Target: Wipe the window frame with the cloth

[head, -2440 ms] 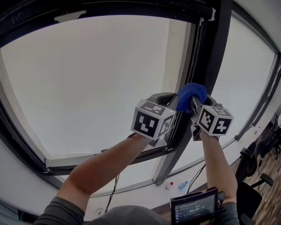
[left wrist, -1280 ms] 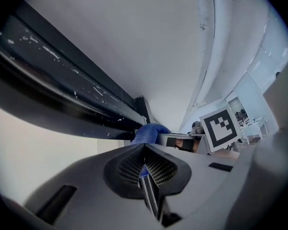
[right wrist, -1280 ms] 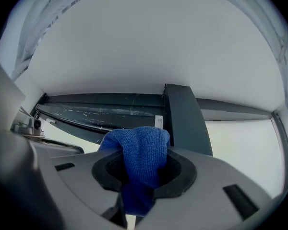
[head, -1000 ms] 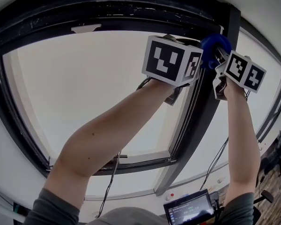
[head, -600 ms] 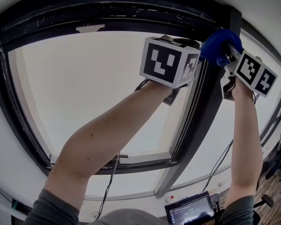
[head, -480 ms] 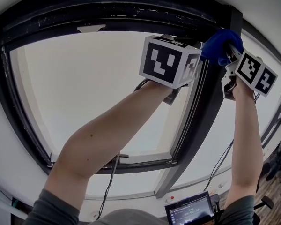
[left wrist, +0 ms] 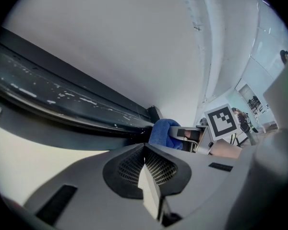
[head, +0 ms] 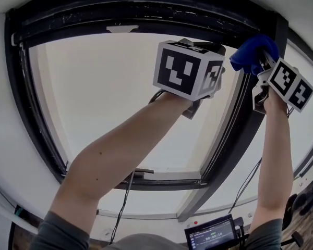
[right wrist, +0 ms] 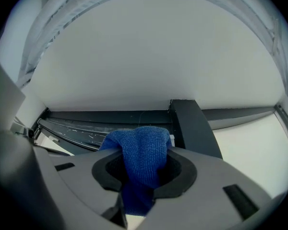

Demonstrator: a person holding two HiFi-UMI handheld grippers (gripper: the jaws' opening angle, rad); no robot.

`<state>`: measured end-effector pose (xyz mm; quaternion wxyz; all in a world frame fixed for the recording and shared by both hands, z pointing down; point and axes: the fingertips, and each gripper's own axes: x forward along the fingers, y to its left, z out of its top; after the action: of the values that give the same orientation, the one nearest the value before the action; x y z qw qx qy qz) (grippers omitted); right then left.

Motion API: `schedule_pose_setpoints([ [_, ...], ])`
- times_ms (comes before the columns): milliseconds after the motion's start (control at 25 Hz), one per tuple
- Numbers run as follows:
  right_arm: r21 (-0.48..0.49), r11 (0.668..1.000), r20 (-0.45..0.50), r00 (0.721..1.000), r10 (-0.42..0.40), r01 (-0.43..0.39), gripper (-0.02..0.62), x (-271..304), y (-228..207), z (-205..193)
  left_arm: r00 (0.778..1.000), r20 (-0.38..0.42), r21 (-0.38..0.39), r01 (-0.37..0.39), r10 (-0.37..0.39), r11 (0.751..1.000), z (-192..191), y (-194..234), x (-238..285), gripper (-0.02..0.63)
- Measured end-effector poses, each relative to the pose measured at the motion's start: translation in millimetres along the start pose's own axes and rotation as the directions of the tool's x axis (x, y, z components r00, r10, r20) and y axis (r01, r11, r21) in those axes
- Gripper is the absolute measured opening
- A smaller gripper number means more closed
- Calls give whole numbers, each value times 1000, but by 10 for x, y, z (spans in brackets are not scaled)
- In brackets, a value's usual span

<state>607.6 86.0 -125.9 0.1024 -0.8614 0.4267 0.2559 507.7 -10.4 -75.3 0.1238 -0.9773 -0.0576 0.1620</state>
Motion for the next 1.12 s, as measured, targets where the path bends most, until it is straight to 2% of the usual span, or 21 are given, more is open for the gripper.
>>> schedule_pose_setpoints([
  [240,-2,1000,8,1000,9,-9,120,12,445,-15,999,-15,-14,-43,43,999,-43,318,-434,9],
  [440,6,994,7,994,109,-109,120,88,1164,-30,997,-33,5,-73,74,997,-7,549,-891,9],
  [640,17,989,16,989,148,-149,120,150,1798,0,993,-12,43,-113,113,993,151,809,-1382,8],
  [720,16,984,14,984,175,-175,120,155,2065,-6,990,-18,35,-137,138,990,180,959,-1611,8],
  [840,13,974,6,974,228,-228,120,183,2510,-14,981,-46,12,-188,189,982,152,1214,-1946,9],
  [1120,4,944,4,944,331,-331,120,282,3576,-30,949,-57,19,-310,310,951,220,1760,-2763,9],
])
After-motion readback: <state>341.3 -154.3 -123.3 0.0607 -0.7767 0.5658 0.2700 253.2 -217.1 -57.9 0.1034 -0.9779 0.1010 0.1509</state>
